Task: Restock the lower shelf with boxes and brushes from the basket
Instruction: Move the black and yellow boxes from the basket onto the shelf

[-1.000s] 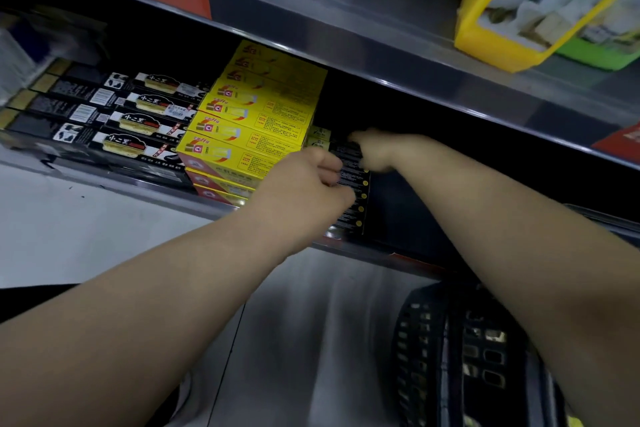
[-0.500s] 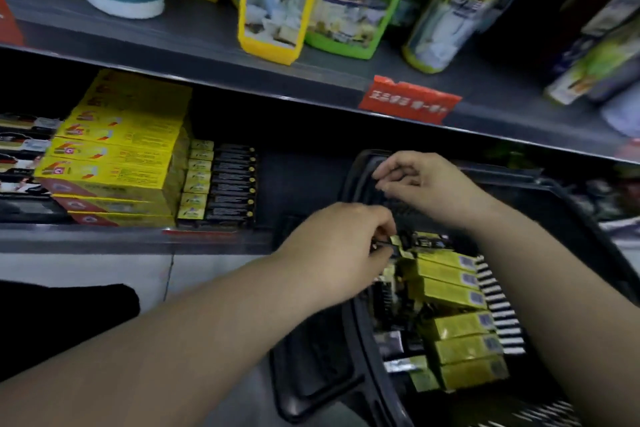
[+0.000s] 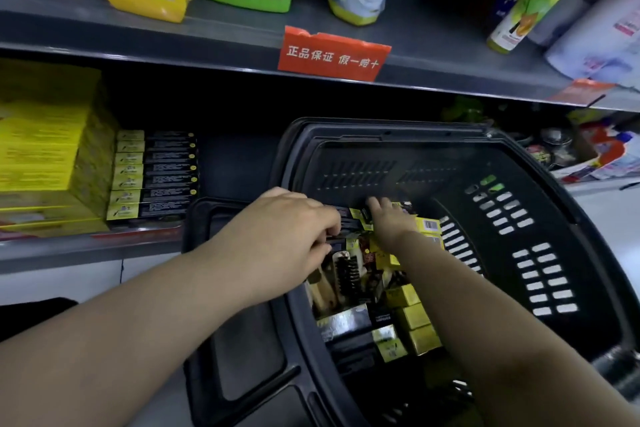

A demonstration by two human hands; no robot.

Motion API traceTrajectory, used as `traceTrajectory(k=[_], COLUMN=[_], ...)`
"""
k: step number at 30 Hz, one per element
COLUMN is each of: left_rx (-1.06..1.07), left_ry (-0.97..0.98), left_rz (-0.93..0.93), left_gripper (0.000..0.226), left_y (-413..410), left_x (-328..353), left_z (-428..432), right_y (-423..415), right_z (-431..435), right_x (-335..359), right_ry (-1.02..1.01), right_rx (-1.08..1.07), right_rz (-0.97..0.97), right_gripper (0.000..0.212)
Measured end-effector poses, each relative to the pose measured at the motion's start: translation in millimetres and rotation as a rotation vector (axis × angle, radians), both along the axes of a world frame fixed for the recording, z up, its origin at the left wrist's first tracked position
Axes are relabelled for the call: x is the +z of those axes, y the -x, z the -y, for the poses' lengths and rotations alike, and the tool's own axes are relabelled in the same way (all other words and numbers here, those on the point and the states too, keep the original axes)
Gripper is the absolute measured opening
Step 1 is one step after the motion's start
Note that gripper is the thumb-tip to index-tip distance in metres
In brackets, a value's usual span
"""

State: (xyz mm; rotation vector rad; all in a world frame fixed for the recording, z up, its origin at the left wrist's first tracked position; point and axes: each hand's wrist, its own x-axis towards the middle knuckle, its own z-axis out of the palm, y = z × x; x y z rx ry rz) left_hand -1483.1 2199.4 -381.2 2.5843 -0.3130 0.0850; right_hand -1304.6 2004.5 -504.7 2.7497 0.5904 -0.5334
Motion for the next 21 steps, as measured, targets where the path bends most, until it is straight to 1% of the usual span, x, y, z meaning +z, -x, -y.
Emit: traceTrajectory(k=[2, 4, 7, 10, 12, 15, 17, 19, 21], left_rx=[-0.003, -0.004, -0.012, -0.011, -0.010, -0.007, -0.004, 0.000, 0.011], left_ry=[-0.005, -0.017, -0.043, -0.036, -0.039, -0.029, -0.024, -0.030, -0.043], left_rz=[0.009, 0.015, 0.009, 0.008, 0.019, 0.021, 0.017, 0.012, 0.017], left_gripper=[0.019, 0.019, 0.022, 0.022, 0.021, 0.022, 0.022, 0.022, 0.021], left_y=[0, 1, 3, 4, 5, 6, 6, 5, 4], left_x=[-1, -2, -1, -1, -2, -3, -4, -4, -5], left_z=[0, 1, 2, 1, 1, 2, 2, 1, 2], right_y=[0, -3, -6, -6, -5, -3, -5, -6, -7], right_z=[-2, 3, 16, 29, 35, 40, 42, 41, 38], right_x=[-11, -18, -21, -20, -22, -25, -28, -32, -34], right_ry=[0.045, 0.068, 0.125, 0.141, 0.086, -0.039, -0.063, -0.046, -0.011], right_rx=[0.083, 0.178, 0.265, 0.265, 0.196, -0.039, -0.169, -0.203, -0.173], right_rz=[0.149, 0.217, 0.230, 0.225, 0.195, 0.143, 0.101, 0.074, 0.128], right_gripper=[0.047, 0.045, 0.043, 0.038, 0.042, 0.053, 0.061, 0.063, 0.059])
